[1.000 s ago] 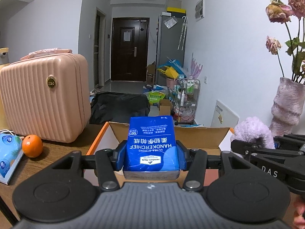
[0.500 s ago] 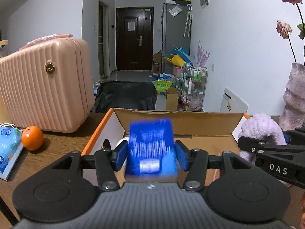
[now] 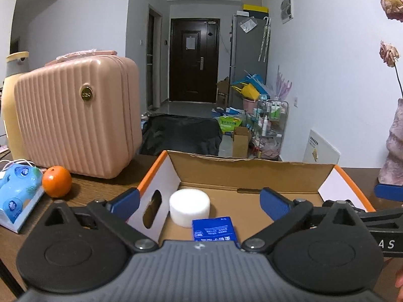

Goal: Organize soft objects
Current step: 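Lower the tissue pack and sock into the box and open both grippers, then withdraw both grippers from the box back toward the remaining soft objects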

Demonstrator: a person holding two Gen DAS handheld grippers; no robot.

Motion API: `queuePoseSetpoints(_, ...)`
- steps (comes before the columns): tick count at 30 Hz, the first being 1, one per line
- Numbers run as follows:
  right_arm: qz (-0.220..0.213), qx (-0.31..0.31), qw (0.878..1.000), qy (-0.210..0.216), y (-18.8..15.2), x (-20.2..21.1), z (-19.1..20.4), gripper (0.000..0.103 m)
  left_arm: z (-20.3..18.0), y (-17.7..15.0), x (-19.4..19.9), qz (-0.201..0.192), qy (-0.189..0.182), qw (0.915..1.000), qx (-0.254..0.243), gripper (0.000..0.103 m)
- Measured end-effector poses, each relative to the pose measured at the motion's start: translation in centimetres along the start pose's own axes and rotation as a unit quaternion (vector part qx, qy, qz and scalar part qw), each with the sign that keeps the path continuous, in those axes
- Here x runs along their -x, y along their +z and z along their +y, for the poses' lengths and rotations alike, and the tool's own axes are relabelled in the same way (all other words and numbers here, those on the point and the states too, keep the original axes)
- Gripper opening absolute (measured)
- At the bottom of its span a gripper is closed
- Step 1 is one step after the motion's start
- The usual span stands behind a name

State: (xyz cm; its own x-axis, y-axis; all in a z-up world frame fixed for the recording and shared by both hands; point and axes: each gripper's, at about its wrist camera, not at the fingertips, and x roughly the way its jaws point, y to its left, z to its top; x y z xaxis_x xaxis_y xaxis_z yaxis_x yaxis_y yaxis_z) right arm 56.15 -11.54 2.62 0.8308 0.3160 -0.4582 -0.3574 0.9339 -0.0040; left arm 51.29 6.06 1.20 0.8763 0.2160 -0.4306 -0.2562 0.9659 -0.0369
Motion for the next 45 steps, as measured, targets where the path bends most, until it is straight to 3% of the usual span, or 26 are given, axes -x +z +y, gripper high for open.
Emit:
queuePoseSetpoints(20, -0.009, -0.005, 1.0, -0.017, -0.2, 1.7, -0.4, 0.103, -0.3, -0.5, 0.7, -0.005, 0.004, 1.0, -0.002, 0.103)
queuePoseSetpoints(45, -0.029, -0.016, 0.999, -0.02, -3.6, 8.9, 0.1, 0.103, 0.0, -3.2, 7.1, -0.031, -0.016, 0.9994, -0.003, 0.103)
